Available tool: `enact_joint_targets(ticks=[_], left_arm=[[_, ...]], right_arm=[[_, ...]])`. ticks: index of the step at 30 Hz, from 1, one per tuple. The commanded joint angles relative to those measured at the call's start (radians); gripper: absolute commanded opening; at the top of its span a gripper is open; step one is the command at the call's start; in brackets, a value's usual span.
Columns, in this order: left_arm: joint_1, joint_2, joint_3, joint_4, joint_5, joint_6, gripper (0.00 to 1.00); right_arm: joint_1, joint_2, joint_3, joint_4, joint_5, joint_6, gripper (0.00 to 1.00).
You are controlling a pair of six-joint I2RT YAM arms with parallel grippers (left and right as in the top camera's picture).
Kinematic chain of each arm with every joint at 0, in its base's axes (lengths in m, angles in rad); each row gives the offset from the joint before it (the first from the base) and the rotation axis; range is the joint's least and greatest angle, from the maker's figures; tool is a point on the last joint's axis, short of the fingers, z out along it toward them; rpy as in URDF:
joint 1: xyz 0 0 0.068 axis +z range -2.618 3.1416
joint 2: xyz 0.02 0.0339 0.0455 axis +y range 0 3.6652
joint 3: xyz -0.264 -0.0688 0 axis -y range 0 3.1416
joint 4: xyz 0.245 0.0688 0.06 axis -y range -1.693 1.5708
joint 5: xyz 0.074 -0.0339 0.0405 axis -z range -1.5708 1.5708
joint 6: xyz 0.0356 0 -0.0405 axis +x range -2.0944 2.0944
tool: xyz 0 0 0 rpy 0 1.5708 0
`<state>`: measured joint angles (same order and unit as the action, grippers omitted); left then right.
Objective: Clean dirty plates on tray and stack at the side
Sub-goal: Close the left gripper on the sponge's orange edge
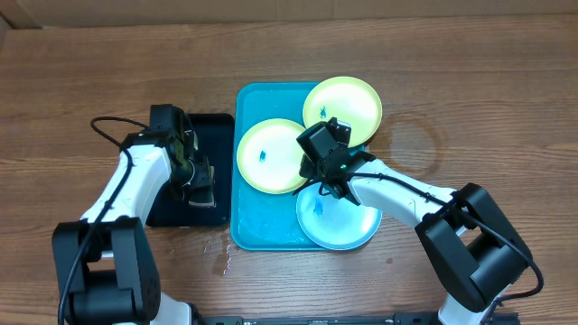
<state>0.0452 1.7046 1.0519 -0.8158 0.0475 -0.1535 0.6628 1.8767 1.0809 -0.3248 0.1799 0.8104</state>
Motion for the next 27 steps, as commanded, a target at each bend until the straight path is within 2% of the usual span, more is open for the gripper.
enact_joint_targets(ticks=[1, 4, 14, 22, 25, 27], left_arm=[[-0.007, 0.045, -0.003, 0.021, -0.001, 0.02, 0.44], [-0.007, 0.073, -0.003, 0.044, 0.005, 0.056, 0.42], [-0.006, 0.079, 0.005, 0.044, 0.031, 0.092, 0.05], [-0.005, 0.015, 0.176, -0.045, 0.031, 0.094, 0.04], [-0.006, -0.037, 0.236, -0.063, 0.03, 0.095, 0.04], [-0.006, -0.078, 0.257, -0.066, 0.02, 0.095, 0.04]], right_arm=[[-0.002, 0.003, 0.014, 0.005, 0.0, -0.007, 0.09], [-0.002, 0.003, 0.014, 0.005, 0.0, -0.007, 0.09], [-0.002, 0.003, 0.014, 0.005, 0.0, -0.007, 0.09], [-0.002, 0.003, 0.014, 0.002, -0.001, -0.007, 0.09], [-0.002, 0.003, 0.014, 0.002, -0.001, -0.007, 0.15], [-0.002, 0.003, 0.014, 0.003, -0.001, -0.007, 0.16]])
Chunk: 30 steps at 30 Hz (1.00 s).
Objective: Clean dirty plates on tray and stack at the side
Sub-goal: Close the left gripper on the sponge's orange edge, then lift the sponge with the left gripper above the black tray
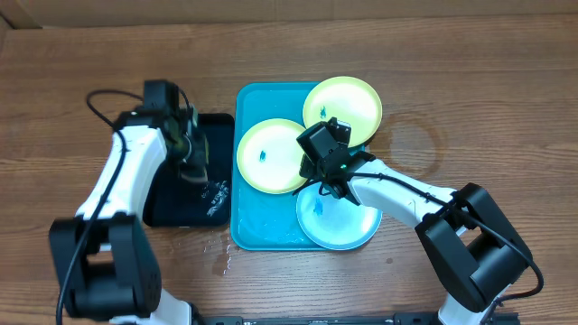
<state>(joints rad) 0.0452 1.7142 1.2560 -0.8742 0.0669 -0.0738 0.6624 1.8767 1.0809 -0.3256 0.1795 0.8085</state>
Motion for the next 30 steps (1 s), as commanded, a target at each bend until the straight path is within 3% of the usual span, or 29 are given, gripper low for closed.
enact_joint_targets(ticks=[1, 6, 10, 18, 20, 23, 30], left_arm=[[-0.006, -0.107, 0.055, -0.008, -0.001, 0.015, 0.04], [-0.006, -0.163, 0.055, -0.033, -0.023, 0.014, 0.04], [-0.006, -0.162, 0.037, -0.057, -0.025, -0.002, 0.04], [-0.007, -0.118, 0.011, -0.05, -0.021, -0.002, 0.04], [-0.007, -0.107, 0.007, -0.048, -0.012, -0.002, 0.04], [-0.007, -0.087, 0.007, -0.045, 0.002, -0.001, 0.04], [-0.006, -0.081, 0.007, -0.01, 0.012, -0.001, 0.04]], right_arm=[[-0.002, 0.003, 0.014, 0.005, 0.0, -0.005, 0.16], [-0.002, 0.003, 0.014, 0.005, 0.0, -0.005, 0.17], [-0.002, 0.003, 0.014, 0.006, 0.0, -0.005, 0.24], [-0.002, 0.003, 0.014, 0.001, -0.001, -0.005, 0.24], [-0.002, 0.003, 0.013, 0.0, -0.001, -0.005, 0.21], [-0.002, 0.003, 0.013, -0.002, -0.001, -0.005, 0.04], [-0.002, 0.003, 0.013, -0.002, -0.001, -0.005, 0.04]])
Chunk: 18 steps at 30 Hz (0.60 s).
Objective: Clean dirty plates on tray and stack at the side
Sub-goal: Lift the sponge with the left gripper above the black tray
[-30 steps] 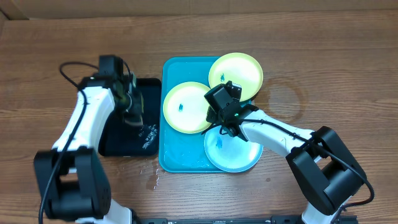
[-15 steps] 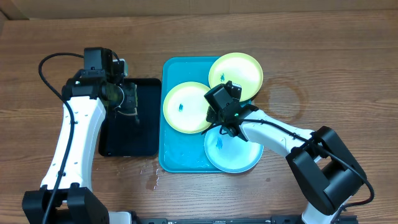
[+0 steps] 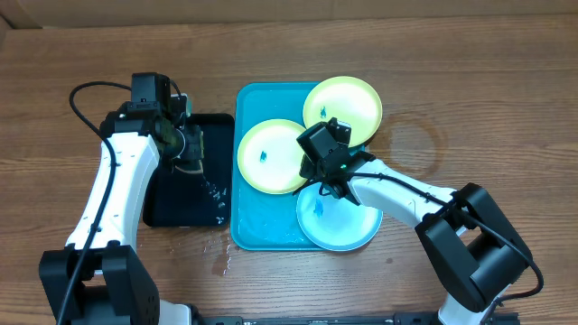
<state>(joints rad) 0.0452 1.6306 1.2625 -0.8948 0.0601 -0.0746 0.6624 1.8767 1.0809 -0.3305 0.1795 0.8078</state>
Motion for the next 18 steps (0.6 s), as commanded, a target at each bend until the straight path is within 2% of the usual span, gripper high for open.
enact_joint_targets(ticks=[1, 10, 18], left_arm=[[-0.006, 0.003, 0.001, 0.013, 0.019, 0.0, 0.04], [-0.007, 0.004, -0.015, 0.002, 0.019, -0.008, 0.04], [-0.007, 0.005, -0.134, 0.142, 0.018, -0.007, 0.04]], right_arm=[[-0.002, 0.003, 0.013, 0.003, -0.001, -0.004, 0.04], [-0.002, 0.003, 0.013, 0.003, -0.001, -0.004, 0.04], [-0.002, 0.003, 0.013, 0.004, 0.0, -0.004, 0.04]])
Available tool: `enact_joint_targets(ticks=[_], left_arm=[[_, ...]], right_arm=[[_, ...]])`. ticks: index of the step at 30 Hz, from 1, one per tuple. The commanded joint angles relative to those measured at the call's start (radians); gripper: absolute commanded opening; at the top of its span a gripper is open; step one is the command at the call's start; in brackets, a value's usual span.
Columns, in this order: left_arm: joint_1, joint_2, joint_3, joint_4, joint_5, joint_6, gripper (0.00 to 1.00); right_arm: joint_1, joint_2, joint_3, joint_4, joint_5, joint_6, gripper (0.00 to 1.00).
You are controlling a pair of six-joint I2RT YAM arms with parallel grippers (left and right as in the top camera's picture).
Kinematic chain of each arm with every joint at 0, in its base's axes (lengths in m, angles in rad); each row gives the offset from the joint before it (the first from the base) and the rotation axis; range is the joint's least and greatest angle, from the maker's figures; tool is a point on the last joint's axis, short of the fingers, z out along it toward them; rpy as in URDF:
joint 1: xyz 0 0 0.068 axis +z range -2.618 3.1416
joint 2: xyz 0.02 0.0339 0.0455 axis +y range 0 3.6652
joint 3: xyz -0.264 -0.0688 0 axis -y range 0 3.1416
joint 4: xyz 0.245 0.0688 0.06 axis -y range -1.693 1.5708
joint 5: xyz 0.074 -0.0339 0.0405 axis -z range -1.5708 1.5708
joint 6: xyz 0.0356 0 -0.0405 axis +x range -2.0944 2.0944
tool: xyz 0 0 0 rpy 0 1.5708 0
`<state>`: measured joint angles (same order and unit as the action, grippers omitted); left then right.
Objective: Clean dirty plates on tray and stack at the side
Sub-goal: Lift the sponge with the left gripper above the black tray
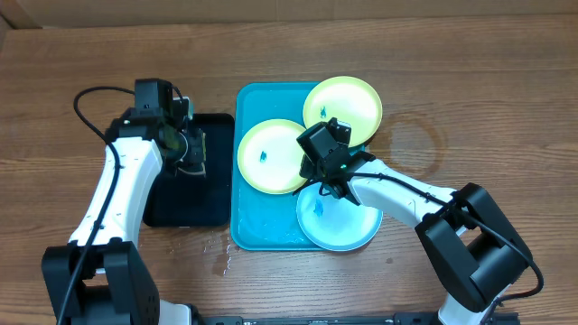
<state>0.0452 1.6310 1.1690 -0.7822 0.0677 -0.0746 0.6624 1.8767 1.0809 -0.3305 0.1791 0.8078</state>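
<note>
Three plates lie on the blue tray: a yellow-green plate at the left, a second yellow-green plate at the back, and a light blue plate at the front, each with a small blue smear. My right gripper sits at the right rim of the left yellow-green plate, apparently shut on it; its fingers are mostly hidden under the wrist. Over the black basin, my left gripper is shut on a yellow-green sponge.
The black basin stands directly left of the tray on the wooden table. Small water drops lie on the wood near the tray's front left corner. A cable loops behind the left arm.
My left gripper with the sponge has shifted very slightly toward the front right. The drops seen below it over the basin are gone. The right arm and plates are unchanged.
My left gripper was low in the front part of the black basin. Then it was farther back with drops falling beneath it, then higher near the basin's back edge, still dripping. It is there now, sponge held. The right gripper stayed at the plate rim throughout.
</note>
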Motion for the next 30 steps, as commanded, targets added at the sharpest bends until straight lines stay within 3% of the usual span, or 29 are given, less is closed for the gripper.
enact_joint_targets(ticks=[1, 17, 20, 25, 30], left_arm=[[-0.007, 0.005, -0.053, 0.047, 0.011, -0.007, 0.04], [-0.007, 0.06, -0.186, 0.19, 0.046, -0.007, 0.05], [-0.007, 0.06, -0.186, 0.196, 0.081, -0.007, 0.09], [-0.007, 0.06, -0.185, 0.196, 0.087, -0.007, 0.24], [-0.007, 0.061, -0.186, 0.194, 0.084, -0.007, 0.23]], right_arm=[[-0.002, 0.003, 0.013, 0.004, 0.0, -0.004, 0.04], [-0.002, 0.003, 0.013, 0.006, 0.0, -0.004, 0.04], [-0.002, 0.003, 0.013, 0.006, 0.0, -0.004, 0.08], [-0.002, 0.003, 0.013, 0.007, 0.0, -0.004, 0.16], [-0.002, 0.003, 0.013, 0.008, 0.0, -0.004, 0.17]])
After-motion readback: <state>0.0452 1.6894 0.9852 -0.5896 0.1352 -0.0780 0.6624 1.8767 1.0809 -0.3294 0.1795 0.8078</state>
